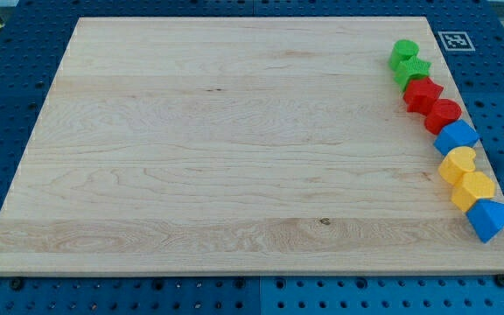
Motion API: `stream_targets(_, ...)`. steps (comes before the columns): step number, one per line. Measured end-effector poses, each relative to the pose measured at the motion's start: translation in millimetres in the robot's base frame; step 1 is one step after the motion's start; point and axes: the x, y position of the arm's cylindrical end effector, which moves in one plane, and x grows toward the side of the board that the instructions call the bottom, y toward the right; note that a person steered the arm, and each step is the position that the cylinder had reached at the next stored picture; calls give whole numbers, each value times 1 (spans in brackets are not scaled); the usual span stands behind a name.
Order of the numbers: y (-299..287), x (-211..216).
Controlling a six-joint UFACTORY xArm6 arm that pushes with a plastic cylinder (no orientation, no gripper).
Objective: Slightly push the blue cube towards the center of the board
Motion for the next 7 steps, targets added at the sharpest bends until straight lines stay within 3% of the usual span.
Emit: stream_targets(7,-45,2)
